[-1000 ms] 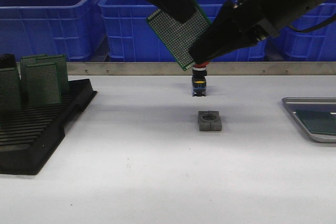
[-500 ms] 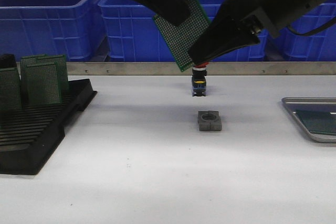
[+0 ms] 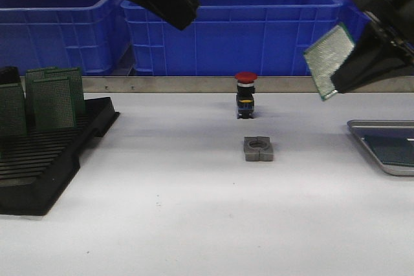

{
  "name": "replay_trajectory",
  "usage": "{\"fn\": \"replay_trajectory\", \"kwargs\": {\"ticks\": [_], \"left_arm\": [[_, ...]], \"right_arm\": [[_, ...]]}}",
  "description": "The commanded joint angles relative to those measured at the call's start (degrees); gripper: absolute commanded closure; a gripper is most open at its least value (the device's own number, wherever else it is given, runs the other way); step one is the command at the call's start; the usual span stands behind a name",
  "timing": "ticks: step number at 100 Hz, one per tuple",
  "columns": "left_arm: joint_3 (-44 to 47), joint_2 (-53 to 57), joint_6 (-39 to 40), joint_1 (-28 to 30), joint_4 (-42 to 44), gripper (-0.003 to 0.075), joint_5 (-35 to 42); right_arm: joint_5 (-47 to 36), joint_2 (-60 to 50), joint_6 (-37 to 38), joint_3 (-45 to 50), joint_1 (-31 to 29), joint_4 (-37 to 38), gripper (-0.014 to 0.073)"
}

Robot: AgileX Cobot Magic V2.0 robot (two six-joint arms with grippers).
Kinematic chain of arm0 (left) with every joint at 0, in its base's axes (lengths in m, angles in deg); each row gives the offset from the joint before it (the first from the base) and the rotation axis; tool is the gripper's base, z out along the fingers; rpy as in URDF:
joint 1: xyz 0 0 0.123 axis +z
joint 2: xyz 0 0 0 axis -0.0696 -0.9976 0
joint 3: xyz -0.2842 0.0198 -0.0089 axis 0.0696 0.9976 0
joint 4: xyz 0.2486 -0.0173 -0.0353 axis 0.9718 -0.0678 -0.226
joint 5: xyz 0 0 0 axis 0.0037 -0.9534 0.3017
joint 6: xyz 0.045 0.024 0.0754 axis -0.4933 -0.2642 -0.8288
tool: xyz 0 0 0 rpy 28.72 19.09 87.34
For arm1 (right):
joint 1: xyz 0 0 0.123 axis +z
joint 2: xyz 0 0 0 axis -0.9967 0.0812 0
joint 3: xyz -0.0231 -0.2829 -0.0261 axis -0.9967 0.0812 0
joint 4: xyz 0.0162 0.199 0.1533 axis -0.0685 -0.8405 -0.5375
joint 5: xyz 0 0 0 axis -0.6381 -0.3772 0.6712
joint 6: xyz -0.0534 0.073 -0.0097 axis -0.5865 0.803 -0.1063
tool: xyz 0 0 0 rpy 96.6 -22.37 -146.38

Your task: Place circuit board on tray

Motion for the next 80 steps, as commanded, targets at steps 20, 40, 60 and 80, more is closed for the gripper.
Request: {"fn": "replay_trajectory", "kwargs": {"ticks": [20,40,60,80], "left_arm": [[-1.63,2.89,0.44,0.09,-3.51,0.024,-1.35],[-1.63,2.89,0.56,0.09,-3.51,0.024,-1.39],[-1.63,2.89,0.56,0.09,-3.51,0.024,-1.49],[-1.63,2.89,0.66,0.09,-3.51,0.0251,-1.77]], "right_arm": [[0.0,4.4,1.99,-1.33,-12.77,-1.63,0.0663],[-0.96,6.31,1.71,-1.33,-15.64,-0.85,0.0541],[-2.81,6.31,1.39,-1.56,-15.76,3.27,0.0041],[-2.68,5.6,1.39,-1.56,-17.81,5.44,-0.0001]]}}
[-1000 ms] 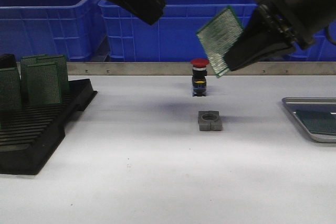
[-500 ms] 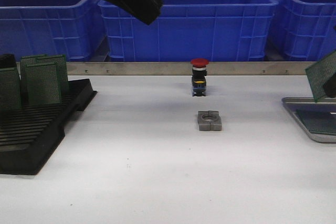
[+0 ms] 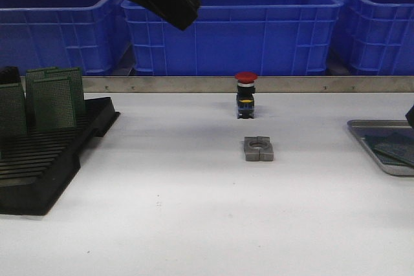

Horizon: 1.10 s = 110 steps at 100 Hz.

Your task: Place circuit board on tray

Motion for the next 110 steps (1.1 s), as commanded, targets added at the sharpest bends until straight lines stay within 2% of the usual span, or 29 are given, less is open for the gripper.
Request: {"fn": "replay_trajectory", "kwargs": {"ticks": [1,13,20,23,30,39,60,81,95,110], "left_arm": [[-1.63,2.89,0.66,0.09,-3.51,0.0251,-1.77],[-1.79,3.11,0.89,0.09,-3.39,0.0293,-2.78],[-2.03,3.38,2.15,0.09,-2.08,0.0349,-3.21],[-2.32,3.55,3.87,0.09,-1.04,0.0386,-3.1],[-3.22,3.85,9.35,0.31,2.31,0.0521,-3.22],[-4.7,3.85,17.93,1.42,5.62,0.0733,-3.22],[-5.11,5.47,25.82,6.39,6.26,0.0741,-3.22],[-4.3,9.58,32.34,12.43,6.26,0.0741,-2.08],[1.44,15.34,35.85,14.39,6.44,0.0741,5.2],[12.36,23.94,39.9,14.14,7.37,0.0741,17.72]], "right_arm": [[0.6,-3.04,-0.48,-1.56,-1.43,-0.73,0.0001],[0.71,-5.34,-0.48,-1.63,-2.04,-0.73,0.0088],[0.66,-7.17,-0.48,-1.63,-1.95,-0.84,0.0202],[0.73,-8.23,-0.48,-1.63,-1.79,-1.01,0.028],[1.07,-10.37,-0.53,-1.63,-0.74,-1.15,0.0456],[0.88,-13.01,-1.23,-1.63,1.29,-1.15,0.0668],[-3.64,-18.76,-1.29,-0.89,10.02,-1.15,0.0655],[-15.1,-25.89,-1.11,3.88,20.82,-2.14,0.0655],[-25.18,-30.78,-1.11,8.7,26.85,-4.95,0.0655],[-36.14,-36.33,-1.11,13.68,32.53,-5.07,0.0655]]}}
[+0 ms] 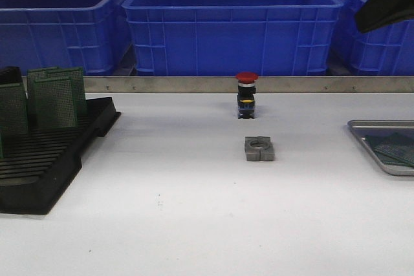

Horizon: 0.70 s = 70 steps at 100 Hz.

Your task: Place circuit board on tray

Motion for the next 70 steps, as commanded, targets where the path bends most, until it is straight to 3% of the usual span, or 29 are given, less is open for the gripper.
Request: {"fn": "replay_trajectory", "kwargs": {"ticks": [1,25,53,70], "left_arm": [[5.14,7.92,3.06,-0.26,-2.19,0.0741,9.5],[24.66,22.94,4.76,-0.81,-2.95,0.0741,27.11],[43.51,42.02,3.44,-0.81,-7.15,0.0741,39.46],[52.47,54.44,3.44,-0.81,-7.13,0.0741,42.91]], "right_arm": [[-8.89,-4.84,-0.53,1.32,2.78,-1.78,0.0655],[-13.23,-15.54,-1.94,7.6,6.2,-1.72,0.0655],[-14.62,-32.6,-2.75,16.81,6.2,-1.72,0.0655],[-14.54,-42.92,-2.75,22.73,6.2,-1.78,0.0655]]}}
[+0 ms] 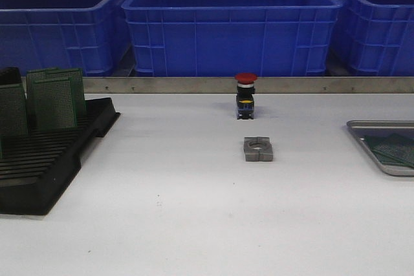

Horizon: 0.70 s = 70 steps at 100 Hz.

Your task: Place circuit board on tray

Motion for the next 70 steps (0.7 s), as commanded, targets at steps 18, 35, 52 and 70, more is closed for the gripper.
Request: {"fn": "replay_trajectory", "kwargs": {"ticks": [18,35,52,70], "left_arm": [[10.01,18.38,-0.08,-0.33,-2.04,0.0741,5.7],[16.66,28.44,-0.08,-0.33,-2.04,0.0741,5.93],[19.08,34.47,-0.08,-0.33,-2.04,0.0741,5.93],[19.2,35.46,-0.08,-0.33,-2.04,0.0741,5.93]], "right_arm": [[-2.21,-14.8,-0.55,6.18,0.19,-1.02,0.0655],[-2.8,-20.22,-0.55,9.1,0.19,-1.02,0.0655],[-2.57,-20.82,-0.55,9.18,0.19,-1.02,0.0655],[-2.16,-20.82,-0.55,9.18,0.19,-1.02,0.0655]]}}
